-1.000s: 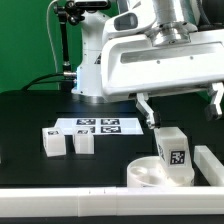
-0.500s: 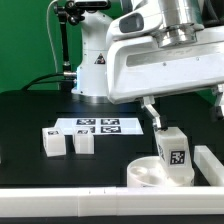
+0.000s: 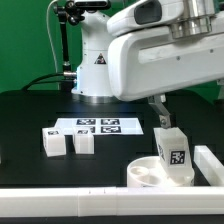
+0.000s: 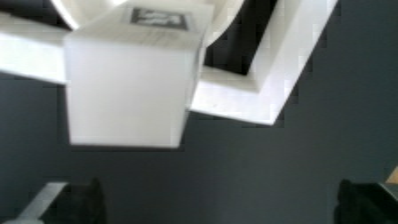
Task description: Assemble stool
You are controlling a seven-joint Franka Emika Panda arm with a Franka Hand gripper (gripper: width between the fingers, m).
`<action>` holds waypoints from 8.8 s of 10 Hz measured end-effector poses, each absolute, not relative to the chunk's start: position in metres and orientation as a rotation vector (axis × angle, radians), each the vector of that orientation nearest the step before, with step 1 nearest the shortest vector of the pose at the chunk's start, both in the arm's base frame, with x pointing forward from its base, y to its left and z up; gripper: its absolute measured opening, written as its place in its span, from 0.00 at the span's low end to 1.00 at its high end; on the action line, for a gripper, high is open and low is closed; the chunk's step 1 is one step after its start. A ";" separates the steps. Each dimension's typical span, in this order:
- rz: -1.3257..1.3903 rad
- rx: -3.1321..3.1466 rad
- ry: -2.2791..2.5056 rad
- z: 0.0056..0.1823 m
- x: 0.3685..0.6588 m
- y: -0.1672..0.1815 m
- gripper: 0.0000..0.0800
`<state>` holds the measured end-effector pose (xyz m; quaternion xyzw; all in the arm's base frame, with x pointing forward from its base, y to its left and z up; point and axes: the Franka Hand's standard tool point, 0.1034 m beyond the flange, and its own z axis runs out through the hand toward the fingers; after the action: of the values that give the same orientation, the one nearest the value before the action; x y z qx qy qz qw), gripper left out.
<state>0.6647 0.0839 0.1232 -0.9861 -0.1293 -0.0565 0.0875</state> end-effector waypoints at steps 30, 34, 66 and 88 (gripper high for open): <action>-0.206 -2.329 -2.126 0.094 0.663 0.061 0.44; -0.230 -2.615 -1.723 0.094 0.660 0.064 0.44; 0.081 -2.072 1.905 0.086 0.645 0.095 0.44; -0.352 -2.944 -0.227 0.096 0.659 0.102 0.81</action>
Offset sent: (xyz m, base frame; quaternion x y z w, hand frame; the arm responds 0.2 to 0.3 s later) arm -0.0042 -0.0019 -0.0058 -0.0169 0.0319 -0.3162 0.9480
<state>0.6592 0.1024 0.0960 -0.9865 -0.0760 -0.1178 0.0840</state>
